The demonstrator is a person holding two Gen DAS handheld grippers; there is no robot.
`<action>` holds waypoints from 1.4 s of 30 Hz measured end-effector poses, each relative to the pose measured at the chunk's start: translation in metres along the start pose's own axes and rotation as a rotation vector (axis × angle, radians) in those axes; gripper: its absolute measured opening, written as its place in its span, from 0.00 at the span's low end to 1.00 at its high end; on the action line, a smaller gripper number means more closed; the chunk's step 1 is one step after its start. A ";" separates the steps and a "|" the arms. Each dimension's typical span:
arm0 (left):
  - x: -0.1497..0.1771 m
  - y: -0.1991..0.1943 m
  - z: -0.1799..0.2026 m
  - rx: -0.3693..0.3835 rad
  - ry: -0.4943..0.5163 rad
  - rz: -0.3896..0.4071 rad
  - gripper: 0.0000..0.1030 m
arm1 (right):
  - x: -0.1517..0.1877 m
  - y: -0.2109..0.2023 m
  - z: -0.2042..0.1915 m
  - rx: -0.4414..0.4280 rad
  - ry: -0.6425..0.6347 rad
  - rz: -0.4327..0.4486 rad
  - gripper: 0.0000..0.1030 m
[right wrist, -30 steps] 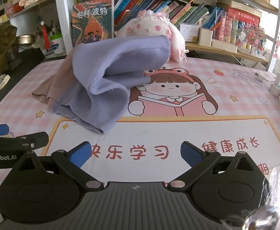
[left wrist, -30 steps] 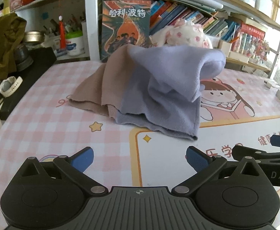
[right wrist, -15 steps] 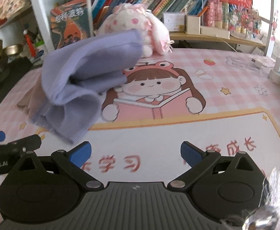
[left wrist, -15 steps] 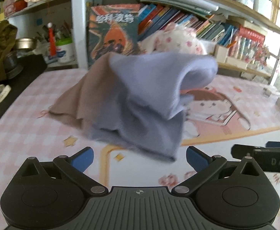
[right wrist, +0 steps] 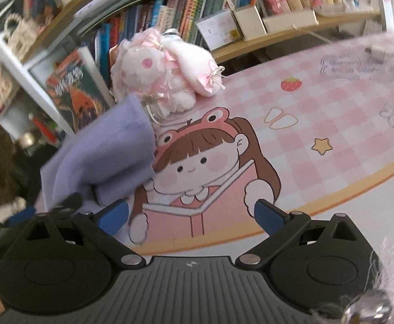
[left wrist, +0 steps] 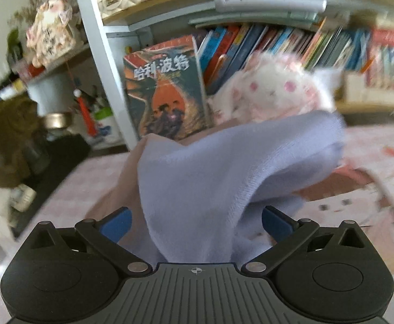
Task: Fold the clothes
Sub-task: 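Grasp the lavender sweater edge with the left gripper while the right gripper grasps the pink edge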
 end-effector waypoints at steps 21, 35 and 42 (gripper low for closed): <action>0.051 -0.105 -0.022 0.014 0.111 0.066 0.08 | 0.002 0.040 -0.022 -0.579 0.412 -0.270 0.95; 0.046 -0.122 -0.023 0.049 0.062 0.075 0.07 | 0.075 -0.003 0.026 -0.533 0.512 -0.465 0.92; 0.044 -0.141 -0.030 0.030 0.127 0.114 0.07 | 0.066 0.004 -0.009 -0.718 0.495 -0.448 0.09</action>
Point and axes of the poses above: each gripper's, at about its wrist camera, not at the fingertips, and y roughly the way its jaws point, z to its right, x to its underside, the point moved 7 cm from there along y, roughly the way its jaws point, and after that the axes turned 9 degrees about -z, right-handed, at the moved point
